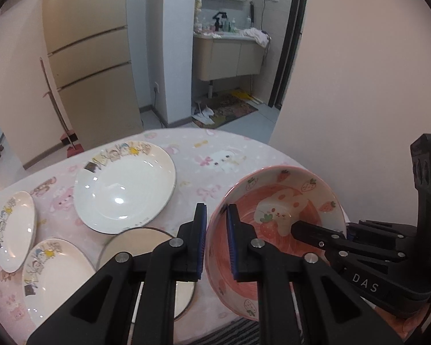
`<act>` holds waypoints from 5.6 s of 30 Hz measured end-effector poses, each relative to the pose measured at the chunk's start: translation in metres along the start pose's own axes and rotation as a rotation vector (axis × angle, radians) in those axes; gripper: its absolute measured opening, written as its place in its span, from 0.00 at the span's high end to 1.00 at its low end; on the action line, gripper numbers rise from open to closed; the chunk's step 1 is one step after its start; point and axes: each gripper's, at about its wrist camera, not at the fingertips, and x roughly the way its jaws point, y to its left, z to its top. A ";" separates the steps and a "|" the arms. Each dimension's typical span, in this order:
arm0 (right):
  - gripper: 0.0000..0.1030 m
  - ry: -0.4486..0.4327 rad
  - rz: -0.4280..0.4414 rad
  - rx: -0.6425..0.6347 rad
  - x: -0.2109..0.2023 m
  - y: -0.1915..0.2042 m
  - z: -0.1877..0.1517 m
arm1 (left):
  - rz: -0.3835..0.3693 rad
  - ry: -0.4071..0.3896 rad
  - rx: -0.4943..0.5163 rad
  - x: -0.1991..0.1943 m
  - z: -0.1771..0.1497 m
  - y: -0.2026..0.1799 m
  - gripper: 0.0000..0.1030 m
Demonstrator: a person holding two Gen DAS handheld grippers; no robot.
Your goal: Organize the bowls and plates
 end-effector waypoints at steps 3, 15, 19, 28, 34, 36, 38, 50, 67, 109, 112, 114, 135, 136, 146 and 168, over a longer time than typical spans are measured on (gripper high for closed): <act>0.87 -0.010 0.022 -0.014 -0.004 0.016 0.002 | 0.019 -0.035 -0.014 -0.020 0.000 0.010 0.88; 0.87 -0.004 0.072 -0.110 -0.001 0.084 -0.002 | 0.073 -0.099 -0.089 -0.065 -0.015 0.063 0.88; 0.87 0.018 0.071 -0.130 0.009 0.099 -0.005 | 0.073 -0.096 -0.120 -0.066 -0.024 0.080 0.88; 0.87 0.036 0.043 -0.176 0.027 0.122 -0.013 | 0.071 -0.079 -0.226 -0.060 -0.047 0.111 0.88; 0.87 0.019 -0.007 -0.140 0.036 0.123 -0.012 | 0.077 -0.049 -0.275 -0.038 -0.058 0.121 0.87; 0.87 0.013 -0.017 -0.140 0.041 0.119 -0.010 | 0.061 -0.035 -0.282 -0.031 -0.061 0.122 0.87; 0.87 0.028 -0.026 -0.136 0.048 0.116 -0.010 | 0.059 -0.022 -0.281 -0.023 -0.063 0.122 0.87; 0.87 0.029 -0.039 -0.154 0.075 0.115 -0.012 | 0.113 0.013 -0.249 -0.003 -0.068 0.120 0.87; 0.87 -0.065 -0.140 -0.272 0.083 0.129 -0.021 | 0.136 0.085 -0.255 0.019 -0.074 0.126 0.87; 0.87 -0.231 -0.039 -0.287 -0.002 0.156 -0.028 | 0.254 -0.218 -0.144 -0.097 -0.076 0.119 0.82; 0.87 -0.243 -0.016 -0.312 -0.014 0.171 -0.033 | 0.285 -0.306 -0.150 -0.121 -0.081 0.123 0.62; 0.87 -0.256 -0.001 -0.328 -0.023 0.181 -0.036 | 0.281 -0.347 -0.164 -0.135 -0.084 0.129 0.58; 0.36 -0.296 0.052 -0.367 -0.027 0.238 -0.057 | 0.389 -0.500 -0.196 -0.189 -0.126 0.185 0.01; 0.36 -0.286 0.053 -0.365 -0.021 0.239 -0.059 | 0.387 -0.491 -0.203 -0.187 -0.129 0.190 0.01; 0.36 -0.197 0.021 -0.399 0.033 0.252 -0.083 | 0.383 -0.372 -0.261 -0.148 -0.159 0.217 0.01; 0.36 0.090 0.064 -0.140 0.117 0.214 -0.131 | 0.287 -0.012 -0.421 -0.052 -0.216 0.265 0.04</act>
